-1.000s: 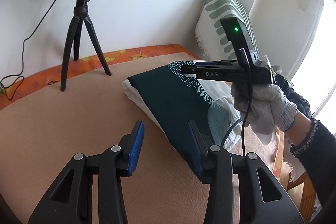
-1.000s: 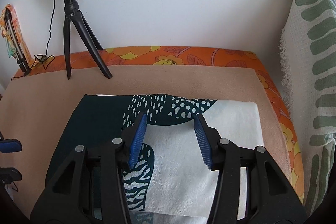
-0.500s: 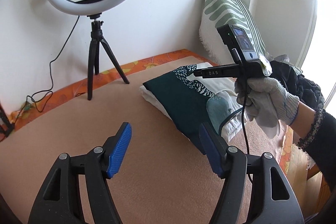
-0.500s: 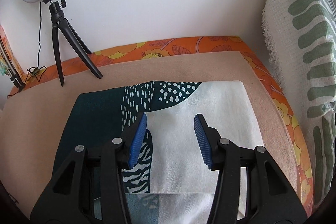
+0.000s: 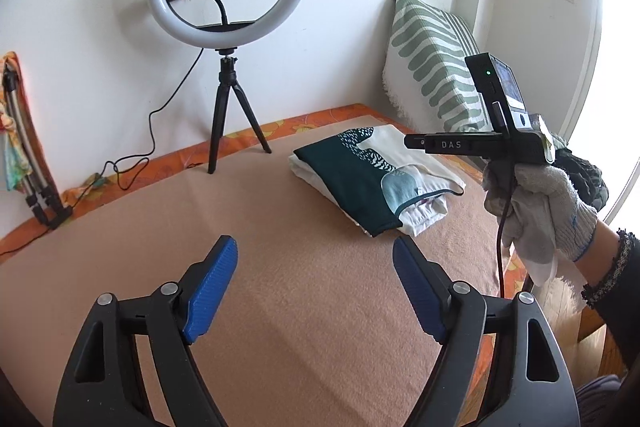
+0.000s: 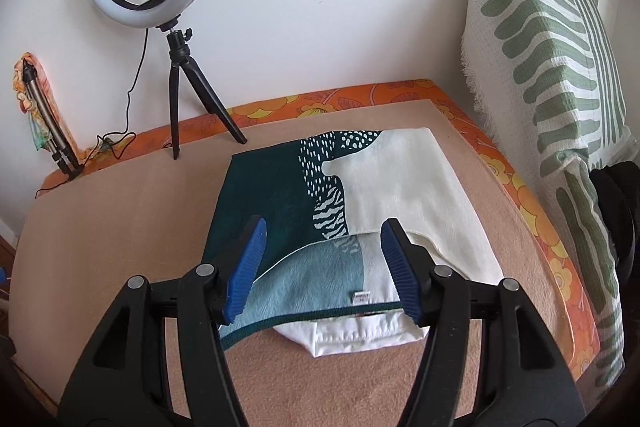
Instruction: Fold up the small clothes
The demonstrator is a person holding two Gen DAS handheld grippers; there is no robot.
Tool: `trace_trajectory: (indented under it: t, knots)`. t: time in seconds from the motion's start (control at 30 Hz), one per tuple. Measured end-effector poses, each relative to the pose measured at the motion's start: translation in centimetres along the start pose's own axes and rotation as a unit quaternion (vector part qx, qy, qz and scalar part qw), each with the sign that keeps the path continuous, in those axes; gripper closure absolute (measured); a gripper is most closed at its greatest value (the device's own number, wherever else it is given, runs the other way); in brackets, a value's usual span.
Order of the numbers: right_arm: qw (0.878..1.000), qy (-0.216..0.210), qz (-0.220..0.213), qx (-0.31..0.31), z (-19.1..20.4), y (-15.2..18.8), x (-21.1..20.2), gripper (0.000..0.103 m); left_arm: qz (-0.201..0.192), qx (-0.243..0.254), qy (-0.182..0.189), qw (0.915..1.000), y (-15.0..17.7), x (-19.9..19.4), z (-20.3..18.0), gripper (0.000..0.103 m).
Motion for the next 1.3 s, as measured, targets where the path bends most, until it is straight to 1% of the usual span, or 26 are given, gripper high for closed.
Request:
trace_trajectory:
  t: [0.07,0.13,0.23,0.33,0.47,0.57,0.67,0.7,0.77,0.83,0.9,0.93,1.0,1.13,1.3]
  knots:
    - [1.0,0.001,-0.005,0.004,0.7,0.9,-1.5,0.034,0.001,-0.004,-0.005,1.0,0.7,-1.2,0.6,0.023]
    - [1.0,0.004,-0.007,0.008,1.5,1.9,-2.9,0.033,0.001,-0.013,-0.01,0.9999,1.5,-2.3,1.4,0.023]
    - [0.999,0.027,-0.02,0.004,2.7,3.2,-5.3,0.032,0.008,-0.024,-0.027,0.9993,2.8,-3.6,2.6,0.023]
    - [0.999,0.041,-0.031,-0.005,4.1,4.7,-7.4,0.027,0.012,-0.031,-0.041,0.9986,4.0,-4.6,3.6,0.023]
    - [0.998,0.053,-0.045,0.001,5.3,6.6,-9.8,0.025,0.015,-0.038,-0.054,0.9977,5.3,-5.5,4.5,0.023]
    - [0.997,0.065,-0.05,0.004,6.0,7.9,-11.1,0.025,0.006,-0.044,-0.062,0.9971,6.3,-6.2,5.0,0.022]
    - [0.994,0.083,-0.063,0.0,6.6,8.9,-12.5,0.024,0.003,-0.054,-0.066,0.9963,7.1,-6.4,5.5,0.018]
    - [0.994,0.084,-0.068,0.005,6.7,9.2,-12.8,0.021,0.007,-0.058,-0.066,0.9961,7.3,-6.4,5.6,0.018]
    - [0.993,0.083,-0.076,0.018,7.0,9.7,-13.5,0.017,0.013,-0.053,-0.069,0.9962,7.5,-6.3,5.8,0.017]
    - [0.992,0.087,-0.087,0.023,7.3,10.1,-14.1,0.017,0.005,-0.045,-0.079,0.9958,7.6,-6.4,6.1,0.014]
    - [0.99,0.098,-0.099,0.017,7.7,10.4,-14.7,0.016,0.002,-0.048,-0.084,0.9953,7.8,-6.4,6.5,0.006]
    - [0.989,0.103,-0.108,0.015,7.9,10.6,-15.0,0.015,0.003,-0.051,-0.085,0.9951,8.0,-6.4,6.6,0.001]
    - [0.987,0.105,-0.123,0.019,8.1,10.7,-15.6,0.01,0.008,-0.055,-0.082,0.995,8.3,-6.3,6.8,0.0]
    - [0.984,0.101,-0.145,0.014,8.8,10.4,-16.3,0.009,0.012,-0.058,-0.093,0.9939,9.0,-6.1,7.1,0.001]
    - [0.984,0.097,-0.148,-0.003,9.8,10.4,-16.3,0.008,0.019,-0.045,-0.116,0.992,9.9,-5.6,7.6,0.0]
Point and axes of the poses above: each gripper's, at about its wrist camera, not at the fingertips, and x roughly the way its jaws point, z to its left, y to its underside, the point moved 9 cm from there along x, roughly the way its jaws point, and after that the axes turned 10 degrees about -y, right-handed, at the moved point
